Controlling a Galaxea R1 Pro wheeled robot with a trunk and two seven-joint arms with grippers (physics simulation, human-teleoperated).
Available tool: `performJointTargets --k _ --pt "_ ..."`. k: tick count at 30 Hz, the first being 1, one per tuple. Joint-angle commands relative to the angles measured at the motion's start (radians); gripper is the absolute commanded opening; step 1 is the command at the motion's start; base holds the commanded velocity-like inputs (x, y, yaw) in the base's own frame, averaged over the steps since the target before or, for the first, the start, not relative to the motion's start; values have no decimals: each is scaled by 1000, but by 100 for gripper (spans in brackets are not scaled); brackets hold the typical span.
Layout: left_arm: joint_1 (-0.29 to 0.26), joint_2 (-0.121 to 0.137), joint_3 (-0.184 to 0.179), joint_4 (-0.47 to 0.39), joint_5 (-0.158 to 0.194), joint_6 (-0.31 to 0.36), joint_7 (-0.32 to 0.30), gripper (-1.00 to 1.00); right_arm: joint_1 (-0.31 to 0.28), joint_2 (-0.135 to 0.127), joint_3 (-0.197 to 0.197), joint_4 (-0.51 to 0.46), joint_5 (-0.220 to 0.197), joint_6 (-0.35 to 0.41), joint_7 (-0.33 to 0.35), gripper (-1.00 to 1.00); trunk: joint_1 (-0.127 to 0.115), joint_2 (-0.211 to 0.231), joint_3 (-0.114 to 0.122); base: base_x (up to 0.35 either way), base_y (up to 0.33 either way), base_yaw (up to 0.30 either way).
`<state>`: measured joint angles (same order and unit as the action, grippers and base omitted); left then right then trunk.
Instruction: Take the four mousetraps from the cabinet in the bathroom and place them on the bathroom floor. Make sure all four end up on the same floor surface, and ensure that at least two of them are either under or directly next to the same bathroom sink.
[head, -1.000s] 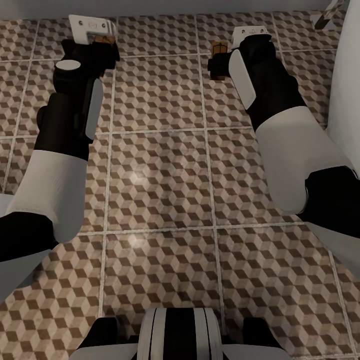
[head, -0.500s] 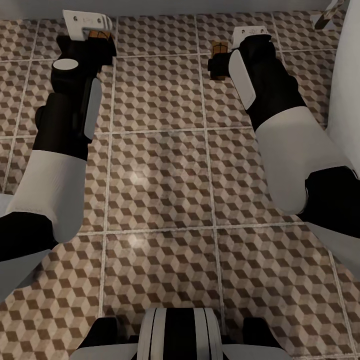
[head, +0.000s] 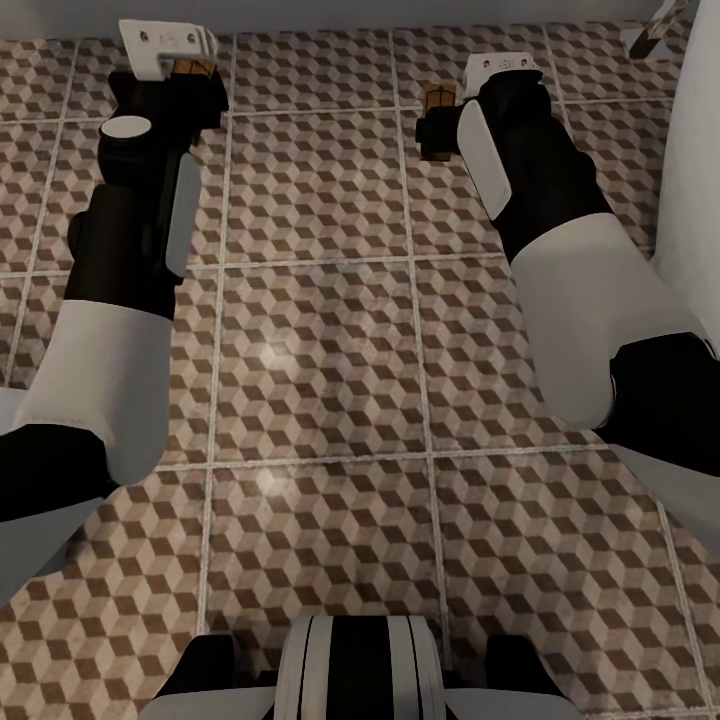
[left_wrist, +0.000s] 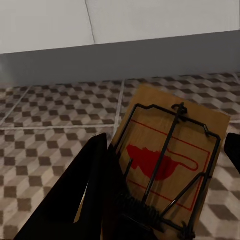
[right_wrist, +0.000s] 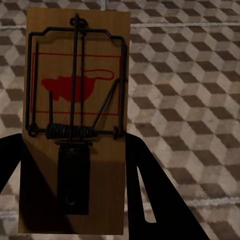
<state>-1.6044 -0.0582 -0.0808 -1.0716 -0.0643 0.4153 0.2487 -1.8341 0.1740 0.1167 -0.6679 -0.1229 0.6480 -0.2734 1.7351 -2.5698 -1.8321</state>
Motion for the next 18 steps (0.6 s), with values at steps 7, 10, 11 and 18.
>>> performJointTargets --k 7,10,11,18 --pt "0 -2 35 -13 -3 3 65 -100 -1 -1 4 -1 -14 2 -11 -100 0 0 -1 0 0 0" --pt "0 -2 38 -31 -2 4 102 -100 -1 -1 5 0 -14 1 -11 -100 0 0 -1 0 0 0" --pt "0 -2 38 -34 -2 3 108 -100 -1 -1 5 0 -13 1 -11 -100 0 0 -1 0 0 0" --pt "0 -1 42 -25 -6 8 124 -100 -1 -1 6 0 -14 0 -11 -100 0 0 -1 0 0 0"
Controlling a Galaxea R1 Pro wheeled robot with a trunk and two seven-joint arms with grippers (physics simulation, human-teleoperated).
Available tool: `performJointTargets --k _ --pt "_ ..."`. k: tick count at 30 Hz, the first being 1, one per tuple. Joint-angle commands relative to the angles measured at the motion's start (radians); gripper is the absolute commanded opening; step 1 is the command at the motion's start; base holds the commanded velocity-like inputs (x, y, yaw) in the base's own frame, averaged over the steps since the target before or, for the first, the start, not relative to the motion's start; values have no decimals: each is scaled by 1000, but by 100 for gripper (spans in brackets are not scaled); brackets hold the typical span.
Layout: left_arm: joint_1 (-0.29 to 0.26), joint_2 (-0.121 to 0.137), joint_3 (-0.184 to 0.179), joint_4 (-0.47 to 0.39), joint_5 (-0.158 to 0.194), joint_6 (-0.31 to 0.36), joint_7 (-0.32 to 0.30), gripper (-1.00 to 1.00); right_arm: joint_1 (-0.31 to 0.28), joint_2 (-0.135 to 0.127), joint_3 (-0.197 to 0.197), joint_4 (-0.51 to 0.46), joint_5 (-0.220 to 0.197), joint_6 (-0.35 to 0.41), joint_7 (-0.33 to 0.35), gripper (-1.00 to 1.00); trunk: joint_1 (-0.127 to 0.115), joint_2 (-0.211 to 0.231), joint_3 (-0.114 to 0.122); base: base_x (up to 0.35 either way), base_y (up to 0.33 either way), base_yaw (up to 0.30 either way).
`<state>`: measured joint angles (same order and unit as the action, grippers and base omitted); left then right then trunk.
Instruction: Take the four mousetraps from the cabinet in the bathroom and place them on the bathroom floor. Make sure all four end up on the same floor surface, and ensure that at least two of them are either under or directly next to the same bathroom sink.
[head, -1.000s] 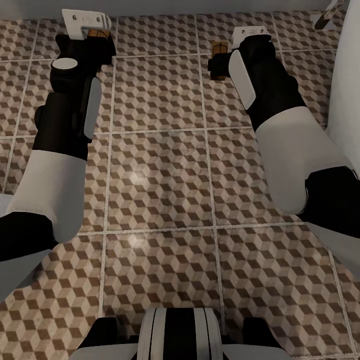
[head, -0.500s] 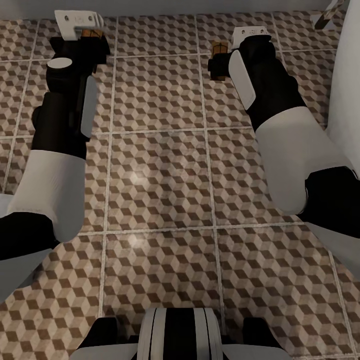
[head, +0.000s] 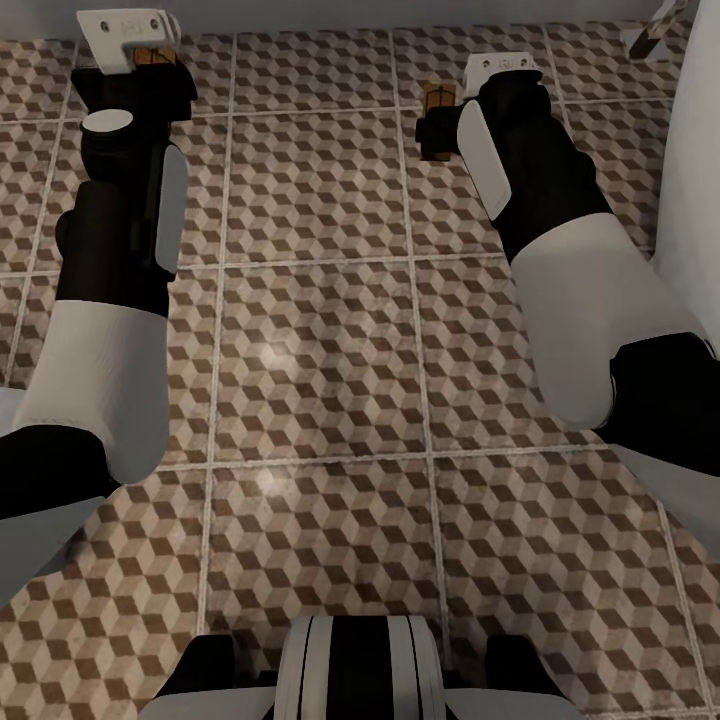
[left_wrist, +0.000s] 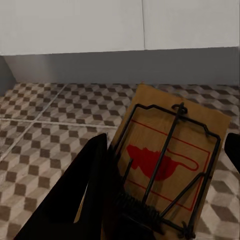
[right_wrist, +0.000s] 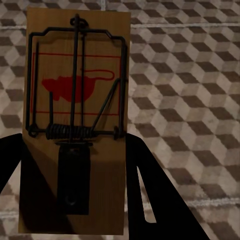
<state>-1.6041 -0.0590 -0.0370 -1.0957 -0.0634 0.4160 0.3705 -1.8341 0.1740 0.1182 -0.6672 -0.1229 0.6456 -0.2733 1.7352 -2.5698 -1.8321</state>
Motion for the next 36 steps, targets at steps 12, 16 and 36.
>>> performJointTargets --k 12,16,36 --pt "-2 4 0 84 -7 30 -5 -100 -1 -1 6 -1 -14 2 -12 -100 0 0 -1 0 0 0" --pt "-5 5 -1 123 -7 42 -8 -100 -1 -1 5 -2 -14 3 -12 -100 0 0 -1 0 0 0" --pt "-32 1 -10 249 -22 50 -4 -100 -1 -1 2 -2 -11 5 -12 -100 0 0 -1 0 0 0"
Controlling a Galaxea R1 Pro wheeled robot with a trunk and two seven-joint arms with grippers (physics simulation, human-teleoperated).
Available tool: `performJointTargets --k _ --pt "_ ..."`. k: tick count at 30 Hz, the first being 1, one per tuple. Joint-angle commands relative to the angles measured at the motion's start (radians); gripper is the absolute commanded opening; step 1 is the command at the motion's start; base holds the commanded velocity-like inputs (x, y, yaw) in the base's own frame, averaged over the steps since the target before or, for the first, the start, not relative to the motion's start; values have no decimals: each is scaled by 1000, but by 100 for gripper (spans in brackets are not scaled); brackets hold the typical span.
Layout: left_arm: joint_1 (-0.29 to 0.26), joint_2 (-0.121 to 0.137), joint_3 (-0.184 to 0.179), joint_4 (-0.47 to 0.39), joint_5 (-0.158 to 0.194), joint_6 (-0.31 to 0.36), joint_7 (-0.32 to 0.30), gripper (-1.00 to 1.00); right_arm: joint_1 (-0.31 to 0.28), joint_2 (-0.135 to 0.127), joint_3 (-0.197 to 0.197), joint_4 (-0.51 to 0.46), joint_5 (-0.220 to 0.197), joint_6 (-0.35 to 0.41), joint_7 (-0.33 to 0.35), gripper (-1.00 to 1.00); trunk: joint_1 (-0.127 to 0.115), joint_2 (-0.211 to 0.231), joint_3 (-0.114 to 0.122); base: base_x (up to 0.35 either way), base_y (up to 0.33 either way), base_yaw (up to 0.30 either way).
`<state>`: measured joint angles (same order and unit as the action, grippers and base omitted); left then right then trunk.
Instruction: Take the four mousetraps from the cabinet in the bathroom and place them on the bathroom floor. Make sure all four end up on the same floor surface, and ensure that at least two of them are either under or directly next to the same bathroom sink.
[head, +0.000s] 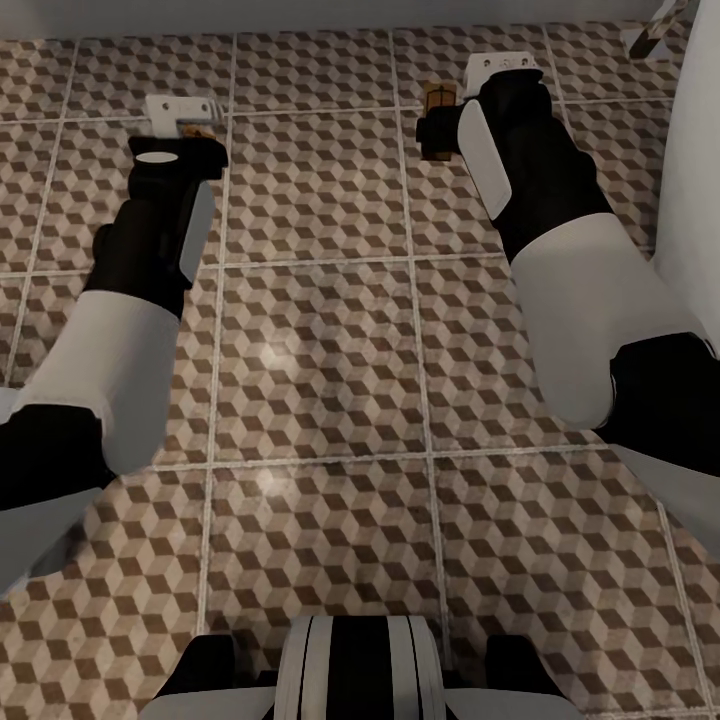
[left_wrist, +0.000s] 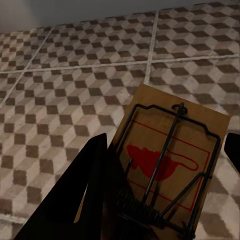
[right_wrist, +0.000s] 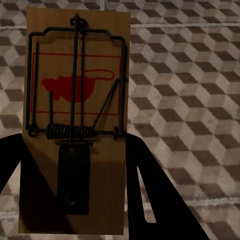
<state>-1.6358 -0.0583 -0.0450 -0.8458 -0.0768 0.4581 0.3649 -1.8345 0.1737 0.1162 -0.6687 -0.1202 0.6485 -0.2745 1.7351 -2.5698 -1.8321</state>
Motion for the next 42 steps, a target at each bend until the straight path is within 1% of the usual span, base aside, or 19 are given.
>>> performJointTargets --k 1,7,17,26,35,42 --pt "-7 0 -2 9 -9 8 2 -100 -1 -1 4 -1 -13 3 -11 -100 0 0 -1 0 0 0" --pt "-52 4 -4 53 -10 7 6 -100 -3 0 6 0 -13 5 -33 -100 0 0 -1 0 0 0" --pt "-93 6 -6 67 -11 1 6 -100 -3 0 7 1 -13 5 -52 -100 0 0 -1 0 0 0" --pt "-101 7 -5 83 -10 -16 6 -100 -3 -1 9 23 -12 0 -54 -100 0 0 -1 0 0 0" --pt "-102 2 -2 99 -8 -58 8 -100 -5 -3 10 40 -9 -4 -54 -100 0 0 -1 0 0 0" --pt "-102 2 -1 96 -5 -60 8 -100 -5 -2 10 42 -9 -5 -54 -100 0 0 -1 0 0 0"
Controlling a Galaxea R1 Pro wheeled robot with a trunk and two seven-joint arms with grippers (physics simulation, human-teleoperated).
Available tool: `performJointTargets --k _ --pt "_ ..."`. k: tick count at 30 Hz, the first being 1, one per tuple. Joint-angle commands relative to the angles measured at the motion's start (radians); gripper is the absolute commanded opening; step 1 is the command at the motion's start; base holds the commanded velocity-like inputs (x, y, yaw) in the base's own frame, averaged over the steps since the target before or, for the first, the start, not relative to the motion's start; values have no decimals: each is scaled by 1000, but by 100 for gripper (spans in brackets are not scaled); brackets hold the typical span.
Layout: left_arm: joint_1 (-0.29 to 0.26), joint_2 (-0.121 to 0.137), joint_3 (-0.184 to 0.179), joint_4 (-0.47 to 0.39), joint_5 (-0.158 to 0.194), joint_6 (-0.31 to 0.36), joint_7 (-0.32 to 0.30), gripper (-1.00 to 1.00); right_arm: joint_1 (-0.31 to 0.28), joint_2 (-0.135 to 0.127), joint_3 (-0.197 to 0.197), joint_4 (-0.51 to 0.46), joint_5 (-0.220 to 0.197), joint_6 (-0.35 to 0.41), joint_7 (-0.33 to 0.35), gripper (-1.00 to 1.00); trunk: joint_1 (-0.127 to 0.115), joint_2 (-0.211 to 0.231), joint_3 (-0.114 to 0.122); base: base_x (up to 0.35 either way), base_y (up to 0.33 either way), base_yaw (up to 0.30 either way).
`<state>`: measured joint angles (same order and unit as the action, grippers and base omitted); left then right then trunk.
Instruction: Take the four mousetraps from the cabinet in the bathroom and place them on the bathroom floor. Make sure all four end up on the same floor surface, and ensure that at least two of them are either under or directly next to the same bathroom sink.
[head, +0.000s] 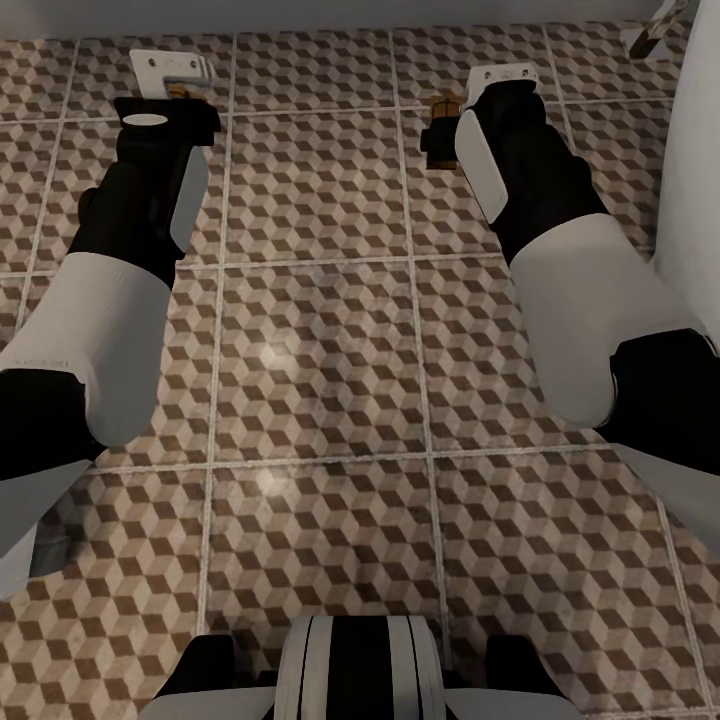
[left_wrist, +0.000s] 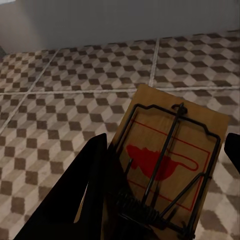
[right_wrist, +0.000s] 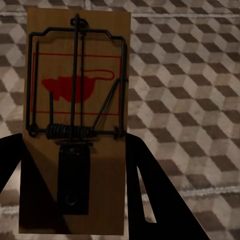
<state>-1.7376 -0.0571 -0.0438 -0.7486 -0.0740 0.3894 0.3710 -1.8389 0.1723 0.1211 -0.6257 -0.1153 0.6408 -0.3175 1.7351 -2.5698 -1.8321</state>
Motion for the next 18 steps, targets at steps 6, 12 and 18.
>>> performJointTargets --k 6,12,18 --pt "1 2 -4 -6 -7 8 2 -100 0 -1 5 0 -14 1 -11 -100 0 0 -1 0 0 0" --pt "1 2 -5 -6 -7 11 2 -100 0 -1 5 0 -14 1 -11 -100 0 0 -1 37 3 0" --pt "1 2 -5 -7 -6 13 2 -100 0 -1 5 0 -14 0 -11 -100 0 0 -1 212 6 0"
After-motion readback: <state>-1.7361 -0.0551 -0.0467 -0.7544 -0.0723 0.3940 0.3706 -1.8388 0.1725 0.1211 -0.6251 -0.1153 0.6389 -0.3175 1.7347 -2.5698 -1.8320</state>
